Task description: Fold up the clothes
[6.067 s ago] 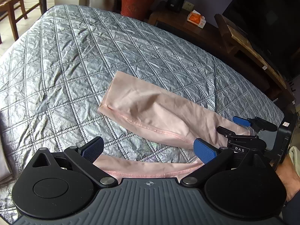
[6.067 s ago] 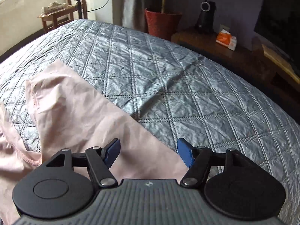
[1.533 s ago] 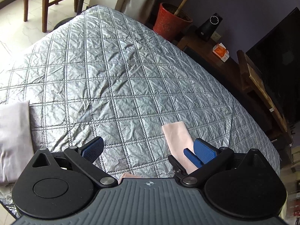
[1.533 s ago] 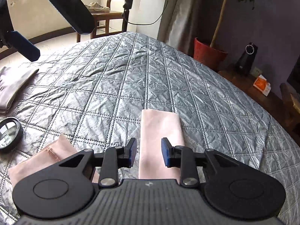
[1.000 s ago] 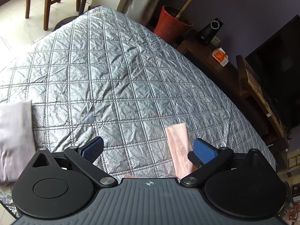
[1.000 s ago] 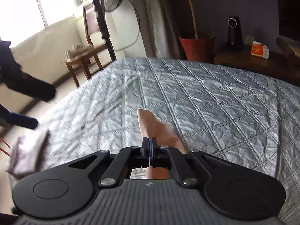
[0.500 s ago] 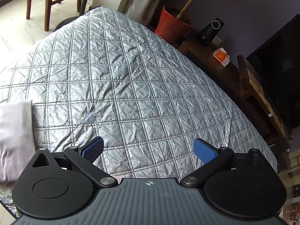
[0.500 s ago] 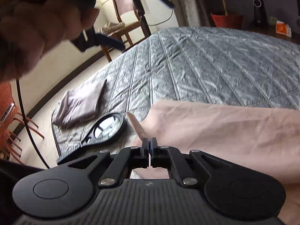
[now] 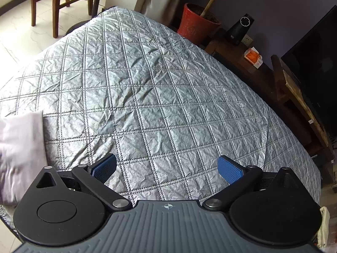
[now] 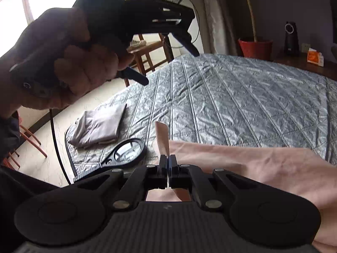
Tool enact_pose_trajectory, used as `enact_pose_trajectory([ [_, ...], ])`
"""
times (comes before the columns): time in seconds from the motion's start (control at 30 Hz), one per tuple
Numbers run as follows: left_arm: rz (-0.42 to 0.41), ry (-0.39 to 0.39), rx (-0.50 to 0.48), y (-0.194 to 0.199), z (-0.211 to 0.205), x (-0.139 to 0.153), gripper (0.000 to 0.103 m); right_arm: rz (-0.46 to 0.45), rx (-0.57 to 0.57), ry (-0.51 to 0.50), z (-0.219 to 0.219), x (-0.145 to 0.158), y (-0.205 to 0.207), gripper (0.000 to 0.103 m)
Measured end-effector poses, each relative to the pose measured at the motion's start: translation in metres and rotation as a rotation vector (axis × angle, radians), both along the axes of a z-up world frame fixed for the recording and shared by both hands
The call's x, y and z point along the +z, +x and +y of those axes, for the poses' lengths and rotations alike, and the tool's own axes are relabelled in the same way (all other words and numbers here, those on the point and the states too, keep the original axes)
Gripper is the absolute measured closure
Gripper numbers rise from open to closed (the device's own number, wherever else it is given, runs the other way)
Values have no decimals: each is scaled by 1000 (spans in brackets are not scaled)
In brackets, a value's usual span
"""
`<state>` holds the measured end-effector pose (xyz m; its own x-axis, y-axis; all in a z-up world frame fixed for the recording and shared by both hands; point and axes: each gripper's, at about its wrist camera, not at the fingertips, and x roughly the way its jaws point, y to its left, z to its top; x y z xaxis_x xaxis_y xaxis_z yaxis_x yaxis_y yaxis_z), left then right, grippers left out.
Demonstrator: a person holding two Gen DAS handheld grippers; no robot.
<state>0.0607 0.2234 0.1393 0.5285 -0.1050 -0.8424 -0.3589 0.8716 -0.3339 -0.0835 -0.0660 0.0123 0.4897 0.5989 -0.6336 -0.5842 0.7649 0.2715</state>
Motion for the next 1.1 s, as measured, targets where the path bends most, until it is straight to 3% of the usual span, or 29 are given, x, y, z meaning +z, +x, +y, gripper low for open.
enact_pose_trajectory([
  [0.27, 0, 15, 20, -1, 5, 1, 0, -28, 102, -168, 43, -28, -21, 101],
  [0.4, 13, 21, 18, -3, 3, -3, 0, 4, 70, -143, 39, -41, -18, 95],
  [0.5, 31, 50, -24, -5, -11, -9, 0, 13, 71, -99, 32, -27, -22, 82],
  [0.6, 54, 91, -92, -8, -33, -19, 0, -35, 18, -96, 2, -2, -35, 84],
  [0.7, 93, 157, -173, -9, -60, -35, 0, -114, -50, -247, -42, 10, -47, 84],
  [0.87, 155, 253, -275, -14, -93, -60, 1, -167, -67, -544, -90, -2, -49, 83],
  [1.1, 226, 350, -353, -14, -119, -87, 1, -207, 42, -630, -79, -25, -35, 87],
])
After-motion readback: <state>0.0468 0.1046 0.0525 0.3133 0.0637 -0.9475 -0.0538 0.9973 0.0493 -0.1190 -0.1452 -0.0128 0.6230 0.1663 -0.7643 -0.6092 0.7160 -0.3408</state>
